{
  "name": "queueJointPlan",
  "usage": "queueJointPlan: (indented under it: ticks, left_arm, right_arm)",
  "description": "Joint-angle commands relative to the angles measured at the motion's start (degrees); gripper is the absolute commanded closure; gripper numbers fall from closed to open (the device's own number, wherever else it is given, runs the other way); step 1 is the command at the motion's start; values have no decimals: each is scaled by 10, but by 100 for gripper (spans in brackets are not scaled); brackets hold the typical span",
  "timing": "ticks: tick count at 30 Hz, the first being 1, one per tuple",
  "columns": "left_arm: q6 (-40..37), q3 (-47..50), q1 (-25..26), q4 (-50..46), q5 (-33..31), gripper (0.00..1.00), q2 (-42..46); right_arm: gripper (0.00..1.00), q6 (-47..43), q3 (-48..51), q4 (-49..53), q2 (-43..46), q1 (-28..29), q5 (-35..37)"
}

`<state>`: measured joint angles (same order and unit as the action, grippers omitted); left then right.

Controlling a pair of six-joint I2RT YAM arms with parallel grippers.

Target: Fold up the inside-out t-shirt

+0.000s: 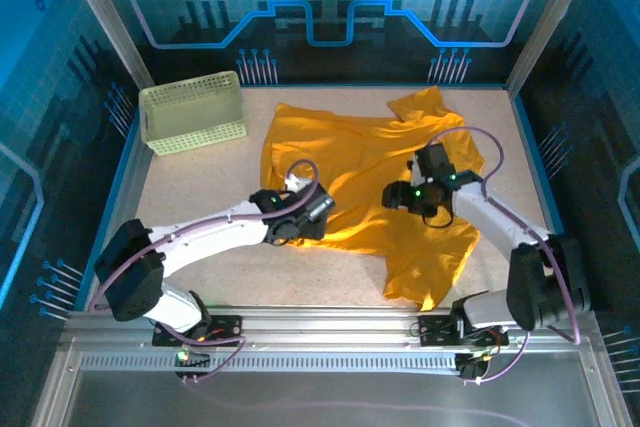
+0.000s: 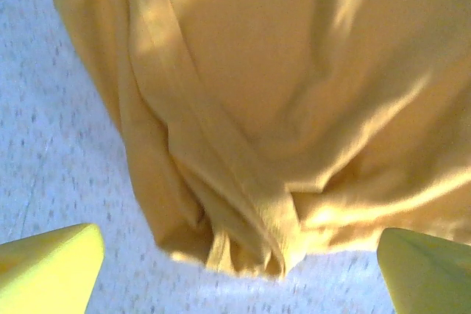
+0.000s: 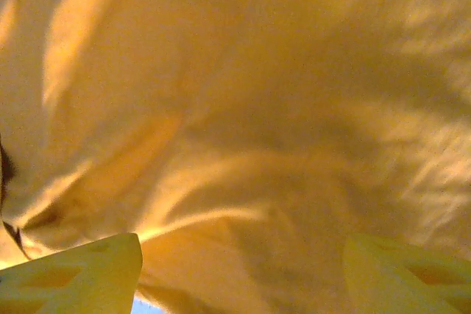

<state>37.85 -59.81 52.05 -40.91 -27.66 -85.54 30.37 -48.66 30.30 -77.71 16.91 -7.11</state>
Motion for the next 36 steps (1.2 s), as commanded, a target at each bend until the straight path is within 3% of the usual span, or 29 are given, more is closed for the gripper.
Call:
queueJointPlan:
  ticks: [1, 7, 16, 20, 23, 29, 36]
  left_arm:
    - [53, 4, 37, -41, -50, 6, -21]
    - [80, -5, 61, -38, -62, 10, -90]
    - [105, -41, 56, -53, -111, 5, -177]
    - [108, -36, 41, -41, -105, 9, -197]
    - [117, -15, 29, -40, -111, 14, -188]
    - [134, 52, -7, -35, -120, 29, -128]
    - [146, 107, -31, -19, -117, 33, -61]
  right_arm:
    - [27, 45, 43, -52, 32, 30, 1]
    - [27, 91, 111, -108, 33, 36, 13]
    - [27, 106, 139, -155, -15, 24, 28]
    - [27, 119, 138, -160, -51, 3, 29]
    - [29, 127, 142, -174, -55, -18, 10]
    - [30, 131, 98, -116, -60, -37, 74]
    - [29, 96, 79, -96, -85, -143, 63]
